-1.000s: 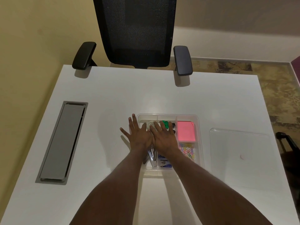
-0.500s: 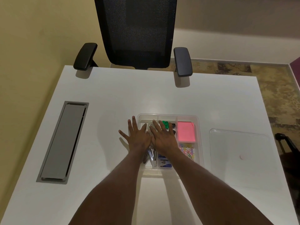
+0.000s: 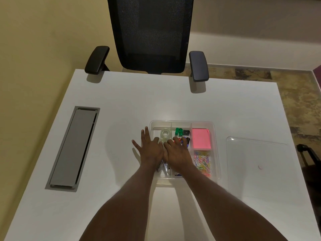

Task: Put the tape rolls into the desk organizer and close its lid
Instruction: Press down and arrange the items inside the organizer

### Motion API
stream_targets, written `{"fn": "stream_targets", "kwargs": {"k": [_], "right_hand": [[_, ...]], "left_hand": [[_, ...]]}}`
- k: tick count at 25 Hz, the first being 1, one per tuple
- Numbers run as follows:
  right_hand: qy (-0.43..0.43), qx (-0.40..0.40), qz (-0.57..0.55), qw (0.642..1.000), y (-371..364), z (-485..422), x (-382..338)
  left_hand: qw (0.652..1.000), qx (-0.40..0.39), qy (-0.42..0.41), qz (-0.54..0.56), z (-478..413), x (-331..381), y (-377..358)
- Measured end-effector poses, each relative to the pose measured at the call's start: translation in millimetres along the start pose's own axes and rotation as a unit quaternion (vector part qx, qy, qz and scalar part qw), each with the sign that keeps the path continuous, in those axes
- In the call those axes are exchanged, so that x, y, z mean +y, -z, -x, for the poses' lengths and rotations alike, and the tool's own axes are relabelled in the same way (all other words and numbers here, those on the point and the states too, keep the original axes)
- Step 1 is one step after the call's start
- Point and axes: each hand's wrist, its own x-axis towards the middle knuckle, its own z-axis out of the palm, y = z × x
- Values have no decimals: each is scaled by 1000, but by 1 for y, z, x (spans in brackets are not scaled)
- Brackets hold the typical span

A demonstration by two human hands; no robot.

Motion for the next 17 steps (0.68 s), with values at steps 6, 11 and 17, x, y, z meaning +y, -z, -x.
{"fn": "stream_targets", "kwargs": {"k": [6, 11, 17], "right_hand": [[-2, 9, -2, 1000, -4, 3, 2], [1, 17, -9, 1000, -11, 5, 0], [-2, 11, 17, 1000, -11, 5, 2]], "left_hand": [[1000, -4, 19, 0, 4, -2, 3], [998, -32, 11, 46, 7, 2, 4], [999, -11, 38, 3, 5, 4, -1]]}}
